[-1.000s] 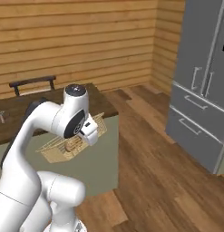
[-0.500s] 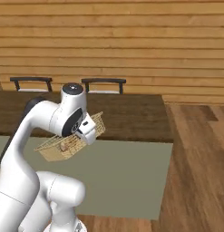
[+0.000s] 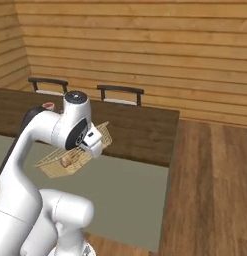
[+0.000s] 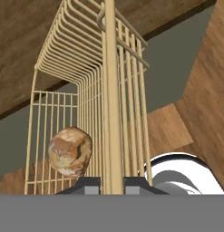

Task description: Open the cabinet, pick up the bread from the cabinet and place it in the basket. Then move the basket to the dining counter.

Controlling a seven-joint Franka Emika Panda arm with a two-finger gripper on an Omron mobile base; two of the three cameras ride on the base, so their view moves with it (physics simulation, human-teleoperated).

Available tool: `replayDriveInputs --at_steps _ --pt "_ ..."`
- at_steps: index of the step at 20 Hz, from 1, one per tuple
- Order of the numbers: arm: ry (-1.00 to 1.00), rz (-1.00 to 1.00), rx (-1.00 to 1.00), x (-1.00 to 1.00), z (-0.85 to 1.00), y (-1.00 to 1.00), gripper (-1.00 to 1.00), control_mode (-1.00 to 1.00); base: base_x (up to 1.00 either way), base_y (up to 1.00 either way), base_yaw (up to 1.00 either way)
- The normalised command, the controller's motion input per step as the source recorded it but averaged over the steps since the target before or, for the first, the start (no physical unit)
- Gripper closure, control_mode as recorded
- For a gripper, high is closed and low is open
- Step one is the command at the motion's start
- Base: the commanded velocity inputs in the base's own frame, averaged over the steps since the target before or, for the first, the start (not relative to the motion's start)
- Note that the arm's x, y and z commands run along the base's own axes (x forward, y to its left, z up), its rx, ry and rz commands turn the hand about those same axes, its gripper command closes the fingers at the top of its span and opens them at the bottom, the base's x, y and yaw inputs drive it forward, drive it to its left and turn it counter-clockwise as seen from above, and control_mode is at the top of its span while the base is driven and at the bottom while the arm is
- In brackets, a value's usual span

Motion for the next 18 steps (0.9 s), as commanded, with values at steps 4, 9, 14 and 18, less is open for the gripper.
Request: replayDriveInputs --at_steps 4,9,14,18 --pt "0.0 0.0 0.0 0.0 0.0 0.0 1.0 1.0 0.26 -0.79 -0.02" --pt "0.0 0.0 0.0 0.0 0.0 0.0 1.0 1.0 0.31 -0.06 -0.06" --pt "0.0 0.0 0.0 0.0 0.0 0.0 1.0 1.0 0.45 0.11 -0.06" --pt "0.0 0.0 0.0 0.0 0.0 0.0 1.0 1.0 0.34 0.2 0.0"
